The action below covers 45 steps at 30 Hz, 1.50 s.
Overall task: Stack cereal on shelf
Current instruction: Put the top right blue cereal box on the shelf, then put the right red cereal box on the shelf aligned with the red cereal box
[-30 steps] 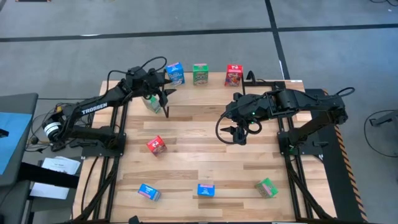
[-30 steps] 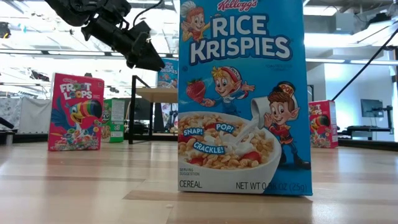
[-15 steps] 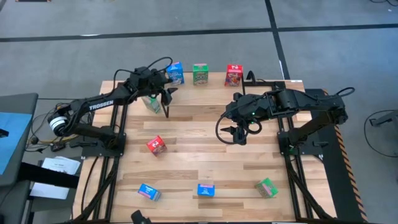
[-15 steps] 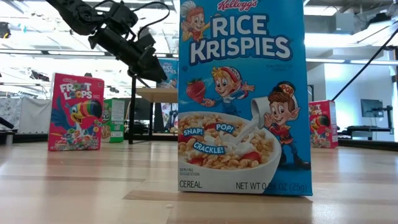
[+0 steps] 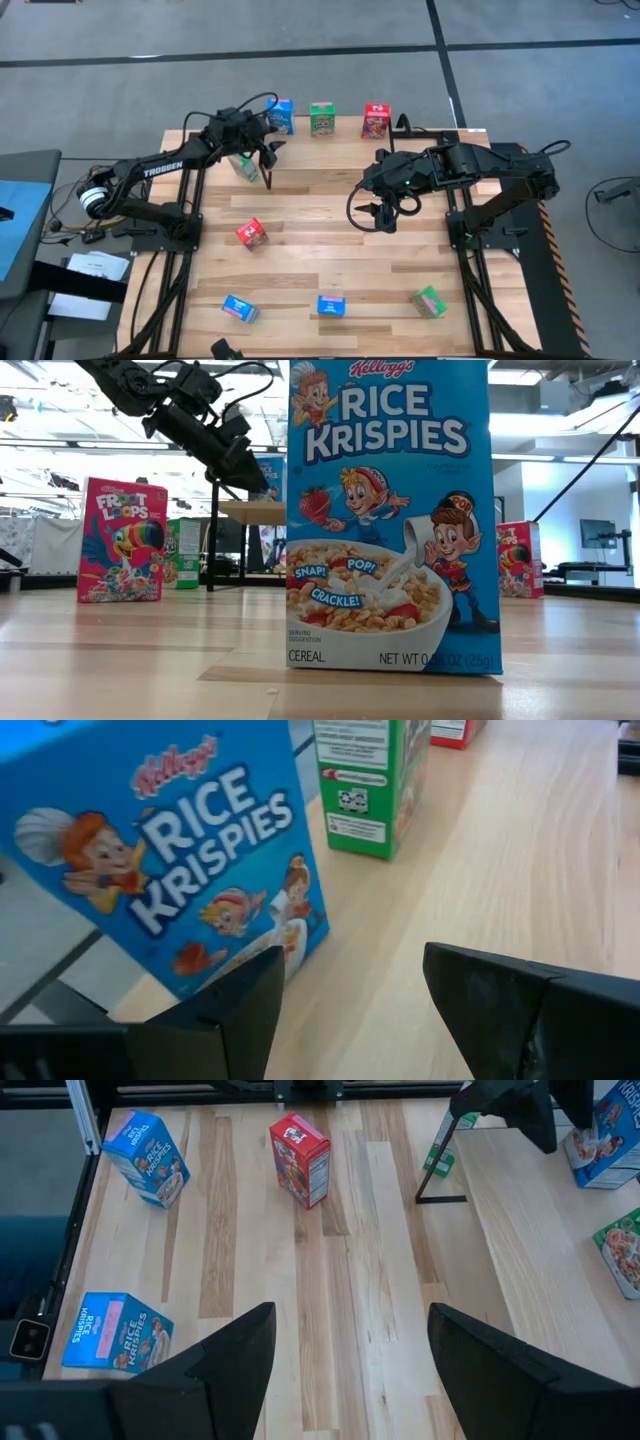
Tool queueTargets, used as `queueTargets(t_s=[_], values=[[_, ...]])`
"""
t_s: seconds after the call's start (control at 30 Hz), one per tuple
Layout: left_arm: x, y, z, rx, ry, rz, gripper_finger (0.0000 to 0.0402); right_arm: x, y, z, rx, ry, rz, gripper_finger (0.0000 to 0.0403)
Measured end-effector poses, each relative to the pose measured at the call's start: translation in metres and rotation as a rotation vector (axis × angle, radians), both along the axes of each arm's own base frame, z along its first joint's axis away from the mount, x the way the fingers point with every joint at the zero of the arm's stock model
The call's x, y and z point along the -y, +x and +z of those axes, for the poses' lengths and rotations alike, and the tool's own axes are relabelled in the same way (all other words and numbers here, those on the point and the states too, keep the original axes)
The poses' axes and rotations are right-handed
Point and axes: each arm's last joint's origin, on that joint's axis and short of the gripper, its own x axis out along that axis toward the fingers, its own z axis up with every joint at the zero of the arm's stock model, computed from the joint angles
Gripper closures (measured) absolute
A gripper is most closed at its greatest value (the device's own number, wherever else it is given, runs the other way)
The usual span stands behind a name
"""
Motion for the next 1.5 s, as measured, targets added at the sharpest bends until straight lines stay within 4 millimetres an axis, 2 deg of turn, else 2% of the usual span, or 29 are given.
queueTargets(t_s=[0.3, 0.57, 0.87, 1.1, 1.27, 1.5], values=[[0.01, 0.005, 0.004, 0.028, -0.019, -0.027, 0.017, 0.0, 0.0, 0.0, -0.001, 0.0, 0.0, 0.0117], [0.033, -0.004, 0.032, 0.146, -0.001, -0.053, 0.017, 0.001, -0.005, -0.005, -0.069, 0.038, -0.046, 0.0117], [0.067, -0.015, 0.053, 0.23, -0.059, -0.252, 0.017, 0.001, -0.012, -0.011, -0.159, 0.07, -0.098, 0.0117], [0.092, -0.02, 0.064, 0.269, -0.077, -0.359, 0.017, 0.004, -0.032, -0.008, -0.215, 0.057, -0.146, 0.0117], [0.107, -0.019, 0.069, 0.298, -0.083, -0.425, 0.017, 0.007, -0.046, 0.001, -0.181, 0.046, -0.161, 0.0117], [0.124, -0.016, 0.072, 0.325, -0.116, -0.503, 0.017, 0.014, -0.077, 0.01, -0.138, 0.031, -0.328, 0.0117]])
